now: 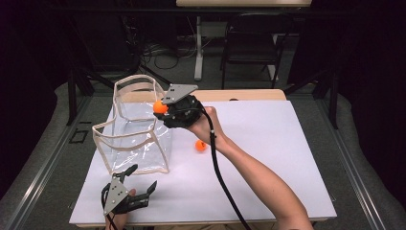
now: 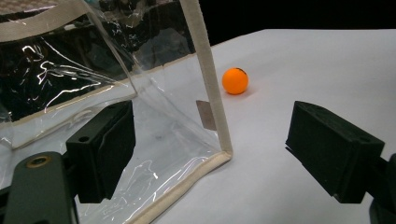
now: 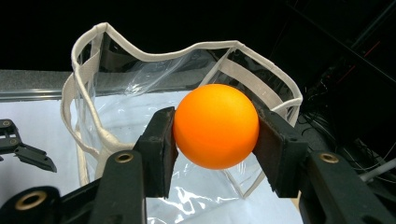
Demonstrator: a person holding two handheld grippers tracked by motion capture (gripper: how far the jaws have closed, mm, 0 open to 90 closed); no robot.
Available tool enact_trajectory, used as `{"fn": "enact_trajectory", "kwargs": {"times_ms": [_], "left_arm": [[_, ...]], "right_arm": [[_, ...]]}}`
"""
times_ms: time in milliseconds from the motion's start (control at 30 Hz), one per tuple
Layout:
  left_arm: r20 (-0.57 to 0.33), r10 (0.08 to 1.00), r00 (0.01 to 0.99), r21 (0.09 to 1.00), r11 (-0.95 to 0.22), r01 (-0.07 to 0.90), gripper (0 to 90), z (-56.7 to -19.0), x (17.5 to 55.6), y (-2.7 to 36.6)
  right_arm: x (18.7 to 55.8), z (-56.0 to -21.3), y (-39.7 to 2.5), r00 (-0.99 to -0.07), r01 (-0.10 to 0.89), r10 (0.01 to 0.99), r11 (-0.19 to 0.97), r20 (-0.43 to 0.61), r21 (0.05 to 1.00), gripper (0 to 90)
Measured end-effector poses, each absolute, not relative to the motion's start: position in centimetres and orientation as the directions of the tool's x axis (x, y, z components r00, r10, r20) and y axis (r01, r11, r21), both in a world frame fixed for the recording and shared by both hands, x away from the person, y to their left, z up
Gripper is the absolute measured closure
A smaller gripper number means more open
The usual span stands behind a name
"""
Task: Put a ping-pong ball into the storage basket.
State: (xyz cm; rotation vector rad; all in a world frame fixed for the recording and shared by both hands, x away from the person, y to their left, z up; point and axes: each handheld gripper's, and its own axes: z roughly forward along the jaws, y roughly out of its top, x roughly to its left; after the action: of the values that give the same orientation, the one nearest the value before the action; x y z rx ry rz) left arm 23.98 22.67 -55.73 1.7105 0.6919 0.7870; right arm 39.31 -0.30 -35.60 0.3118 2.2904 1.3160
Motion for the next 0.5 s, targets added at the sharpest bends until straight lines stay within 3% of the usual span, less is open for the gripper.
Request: {"fn": "enact_trajectory", "kwargs": {"times_ms": [500], "left_arm": [[0.163,0.776,0.61,0.966,-0.252,0.061,15.5,-55.72,23.94,22.74]], "right_arm": [[39.81,-35.67,0.43,-0.86,-0.042,0.422,0.502,-0.288,0.864,50.6]]}}
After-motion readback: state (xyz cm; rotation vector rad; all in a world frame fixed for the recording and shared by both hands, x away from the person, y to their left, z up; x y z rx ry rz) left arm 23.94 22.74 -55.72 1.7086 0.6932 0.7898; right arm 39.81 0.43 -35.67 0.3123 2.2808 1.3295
